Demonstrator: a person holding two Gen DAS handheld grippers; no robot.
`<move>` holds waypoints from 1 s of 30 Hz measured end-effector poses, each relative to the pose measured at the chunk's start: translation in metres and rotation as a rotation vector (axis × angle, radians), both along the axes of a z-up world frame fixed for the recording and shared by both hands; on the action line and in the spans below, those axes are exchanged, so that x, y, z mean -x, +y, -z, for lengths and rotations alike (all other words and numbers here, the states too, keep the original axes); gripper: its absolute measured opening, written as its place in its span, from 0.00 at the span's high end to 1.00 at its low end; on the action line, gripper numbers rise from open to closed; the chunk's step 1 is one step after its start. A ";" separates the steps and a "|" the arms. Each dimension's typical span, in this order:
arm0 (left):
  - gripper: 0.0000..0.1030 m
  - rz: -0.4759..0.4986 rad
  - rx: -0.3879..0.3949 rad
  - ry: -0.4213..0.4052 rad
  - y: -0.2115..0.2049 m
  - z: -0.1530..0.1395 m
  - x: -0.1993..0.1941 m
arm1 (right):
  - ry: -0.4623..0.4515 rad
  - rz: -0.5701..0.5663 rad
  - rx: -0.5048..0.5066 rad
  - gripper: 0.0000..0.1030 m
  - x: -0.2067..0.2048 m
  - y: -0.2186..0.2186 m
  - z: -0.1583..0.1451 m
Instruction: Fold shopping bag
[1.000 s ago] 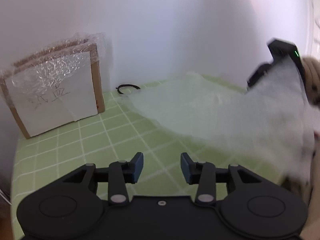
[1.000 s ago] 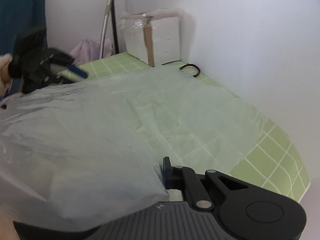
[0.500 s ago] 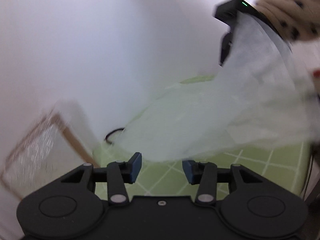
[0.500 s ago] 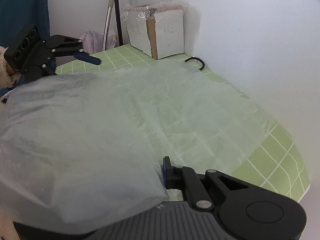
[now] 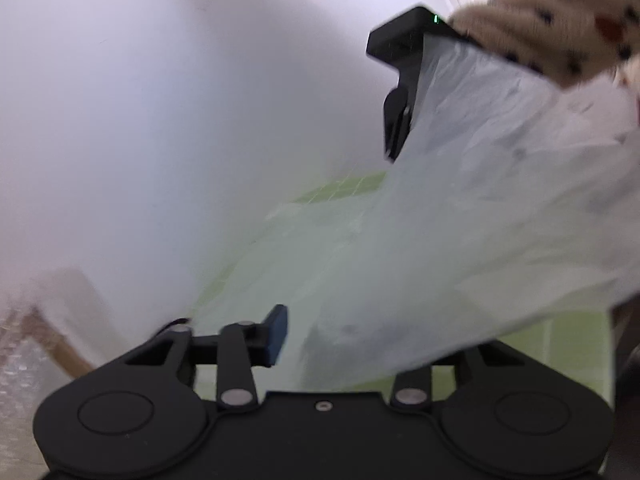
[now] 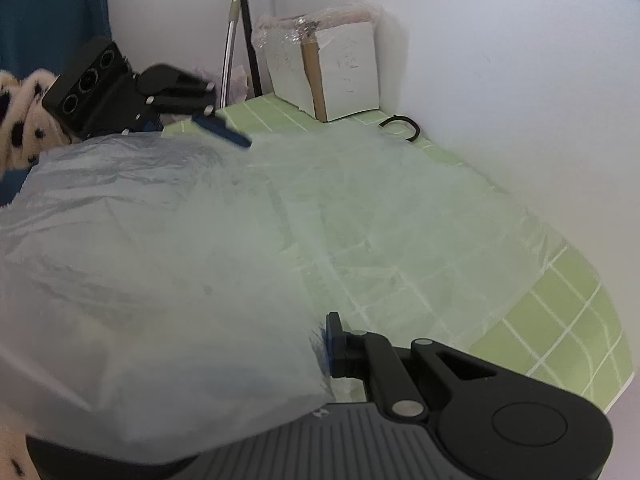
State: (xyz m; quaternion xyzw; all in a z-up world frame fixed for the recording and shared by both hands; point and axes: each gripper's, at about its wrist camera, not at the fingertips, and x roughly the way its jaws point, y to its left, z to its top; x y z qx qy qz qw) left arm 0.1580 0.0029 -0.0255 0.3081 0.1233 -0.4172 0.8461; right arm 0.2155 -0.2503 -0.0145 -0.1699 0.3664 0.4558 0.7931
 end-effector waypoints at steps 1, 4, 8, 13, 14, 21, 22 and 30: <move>0.85 -0.010 0.002 0.046 -0.002 -0.001 -0.001 | 0.018 0.008 -0.019 0.92 0.000 -0.003 0.000; 0.90 -0.047 0.053 0.217 0.000 -0.005 -0.002 | 0.078 0.030 -0.066 0.92 0.009 -0.011 0.001; 0.90 -0.100 0.250 0.480 0.023 -0.012 0.011 | 0.169 0.025 -0.093 0.92 0.038 -0.012 0.002; 0.90 -0.319 0.545 0.784 0.057 0.002 0.013 | 0.257 0.050 -0.156 0.90 0.071 -0.007 0.009; 0.90 -0.361 0.590 0.835 0.061 0.007 0.009 | 0.267 0.073 -0.182 0.89 0.073 -0.008 0.011; 0.90 -0.506 0.720 1.114 0.070 0.012 -0.034 | 0.321 0.297 -0.386 0.77 0.073 -0.035 0.014; 0.90 -0.530 0.715 1.148 0.070 0.010 -0.039 | 0.327 0.327 -0.419 0.72 0.074 -0.038 0.015; 0.86 -0.565 0.684 1.217 0.076 -0.003 -0.066 | 0.294 0.611 -0.712 0.93 0.084 -0.053 0.019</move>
